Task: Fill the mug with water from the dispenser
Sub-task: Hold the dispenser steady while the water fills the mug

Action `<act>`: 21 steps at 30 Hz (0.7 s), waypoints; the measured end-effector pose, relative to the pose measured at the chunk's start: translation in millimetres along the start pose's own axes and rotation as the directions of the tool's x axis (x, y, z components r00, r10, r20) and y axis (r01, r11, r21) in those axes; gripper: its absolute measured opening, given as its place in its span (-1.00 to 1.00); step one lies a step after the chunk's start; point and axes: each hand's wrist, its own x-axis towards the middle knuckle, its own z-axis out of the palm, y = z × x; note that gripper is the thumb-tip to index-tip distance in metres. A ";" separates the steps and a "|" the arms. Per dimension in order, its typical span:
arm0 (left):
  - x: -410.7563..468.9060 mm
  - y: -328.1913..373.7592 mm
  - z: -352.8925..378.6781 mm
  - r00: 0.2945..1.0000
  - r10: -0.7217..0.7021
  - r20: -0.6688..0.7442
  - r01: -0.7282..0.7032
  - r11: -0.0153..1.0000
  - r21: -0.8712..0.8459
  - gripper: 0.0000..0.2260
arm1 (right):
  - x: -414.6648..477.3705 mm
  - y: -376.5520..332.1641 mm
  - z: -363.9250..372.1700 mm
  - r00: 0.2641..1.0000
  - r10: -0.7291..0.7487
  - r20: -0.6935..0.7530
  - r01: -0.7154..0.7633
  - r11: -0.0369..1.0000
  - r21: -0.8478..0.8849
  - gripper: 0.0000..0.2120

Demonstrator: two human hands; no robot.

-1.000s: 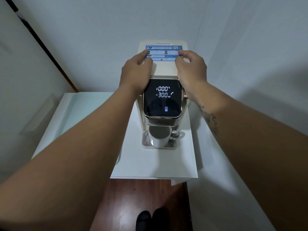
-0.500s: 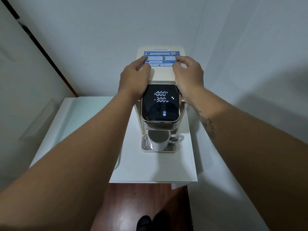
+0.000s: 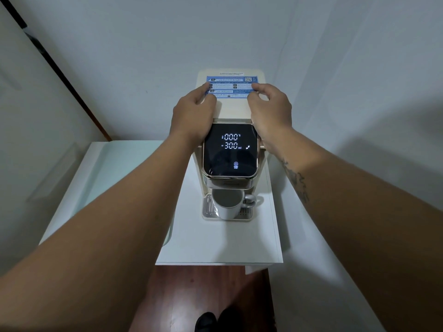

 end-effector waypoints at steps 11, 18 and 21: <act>-1.9 1.5 0.1 1.000 -0.011 0.000 0.011 1.000 -0.012 -0.51 | -1.9 -1.9 1.1 1.000 0.026 -0.013 -0.026 1.000 0.014 -0.67; -1.9 1.7 0.0 1.000 -0.010 0.002 0.010 1.000 -0.016 -0.53 | -1.0 -1.5 0.2 1.000 0.022 -0.014 -0.021 1.000 0.013 -0.66; -2.0 1.3 -0.1 1.000 -0.003 0.007 0.003 1.000 -0.013 -0.52 | -1.2 -0.8 0.6 1.000 0.019 -0.009 -0.019 1.000 0.017 -0.67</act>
